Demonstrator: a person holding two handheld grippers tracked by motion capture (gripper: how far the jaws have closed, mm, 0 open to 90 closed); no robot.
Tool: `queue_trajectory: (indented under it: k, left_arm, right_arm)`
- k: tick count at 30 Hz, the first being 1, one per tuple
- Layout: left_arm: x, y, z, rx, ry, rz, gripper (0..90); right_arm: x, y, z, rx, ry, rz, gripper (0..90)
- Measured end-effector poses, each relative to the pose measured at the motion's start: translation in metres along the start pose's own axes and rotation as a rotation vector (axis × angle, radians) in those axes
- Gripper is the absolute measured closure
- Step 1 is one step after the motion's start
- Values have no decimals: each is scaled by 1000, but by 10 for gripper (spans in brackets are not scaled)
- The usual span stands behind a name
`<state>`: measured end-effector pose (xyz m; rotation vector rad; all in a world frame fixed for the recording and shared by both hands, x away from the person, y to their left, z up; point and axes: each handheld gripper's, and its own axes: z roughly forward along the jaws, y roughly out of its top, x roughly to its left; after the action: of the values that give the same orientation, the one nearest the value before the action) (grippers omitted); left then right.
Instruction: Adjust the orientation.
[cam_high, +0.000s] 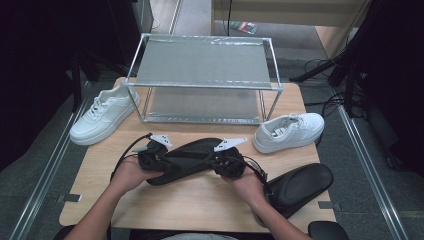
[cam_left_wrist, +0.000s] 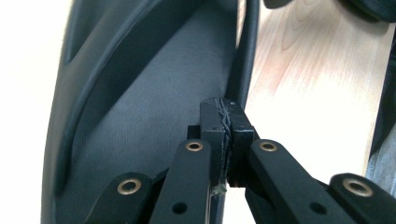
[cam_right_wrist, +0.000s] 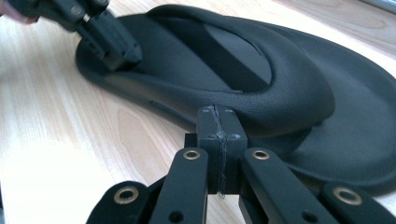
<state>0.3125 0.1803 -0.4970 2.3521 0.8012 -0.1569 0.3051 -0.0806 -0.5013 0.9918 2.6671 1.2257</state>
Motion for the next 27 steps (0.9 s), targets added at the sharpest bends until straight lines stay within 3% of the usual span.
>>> queue_trajectory:
  k: [4, 9, 12, 14, 17, 20, 24, 27]
  left_arm:
    - [-7, 3, 7, 11, -42, 8, 892]
    - [-15, 6, 13, 11, -59, 22, 894]
    - [-15, 7, 12, 8, -49, 25, 892]
    - [-13, 7, 4, -2, -18, 30, 891]
    - [-2, 2, -17, -66, 25, -3, 890]
    - [13, -8, -32, -87, 73, -58, 891]
    - [31, -17, -34, -87, 90, -124, 891]
    - [35, -16, -28, -71, 92, -132, 891]
  right_arm:
    - [-3, 0, -1, -2, -12, 18, 900]
    - [-7, 1, -3, 3, -21, 45, 900]
    - [-8, 1, -3, -1, -24, 42, 900]
    - [-8, 1, -3, -6, -22, 40, 900]
    - [-5, 2, -4, -10, -17, 34, 900]
    - [-1, 2, -3, -11, -3, 17, 900]
    - [7, 1, 1, 13, 16, 6, 900]
    - [13, 0, 3, 17, 32, 1, 900]
